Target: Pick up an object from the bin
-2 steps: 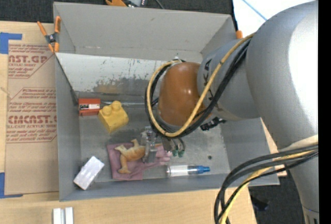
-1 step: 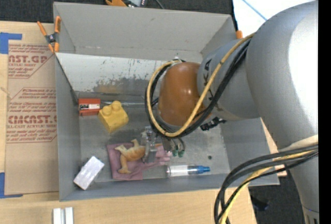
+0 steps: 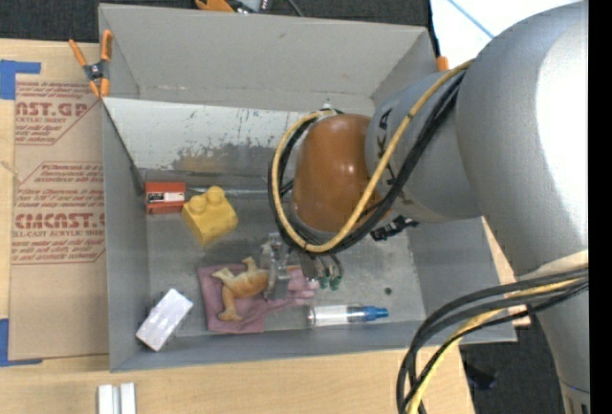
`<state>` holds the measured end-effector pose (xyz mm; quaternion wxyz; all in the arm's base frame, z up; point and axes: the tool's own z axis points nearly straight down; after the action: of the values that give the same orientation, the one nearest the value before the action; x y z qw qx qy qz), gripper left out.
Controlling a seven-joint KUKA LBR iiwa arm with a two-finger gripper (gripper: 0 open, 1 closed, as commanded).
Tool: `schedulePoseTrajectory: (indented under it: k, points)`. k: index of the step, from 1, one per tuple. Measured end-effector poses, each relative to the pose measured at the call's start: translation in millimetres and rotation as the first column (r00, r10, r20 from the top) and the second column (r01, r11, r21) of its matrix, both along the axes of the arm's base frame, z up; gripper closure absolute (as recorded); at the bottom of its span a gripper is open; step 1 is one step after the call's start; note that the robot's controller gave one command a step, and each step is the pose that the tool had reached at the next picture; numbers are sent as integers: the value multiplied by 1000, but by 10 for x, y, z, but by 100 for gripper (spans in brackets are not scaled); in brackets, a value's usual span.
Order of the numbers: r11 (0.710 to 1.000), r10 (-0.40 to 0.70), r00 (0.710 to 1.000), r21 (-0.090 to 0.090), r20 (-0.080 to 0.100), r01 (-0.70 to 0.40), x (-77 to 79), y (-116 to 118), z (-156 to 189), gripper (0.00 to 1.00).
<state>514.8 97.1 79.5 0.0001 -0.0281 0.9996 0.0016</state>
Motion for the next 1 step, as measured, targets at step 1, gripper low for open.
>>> schedulePoseTrajectory:
  k: [1]
  points:
    - [1000,0,1000,0,0,0,-1,1,22,100]
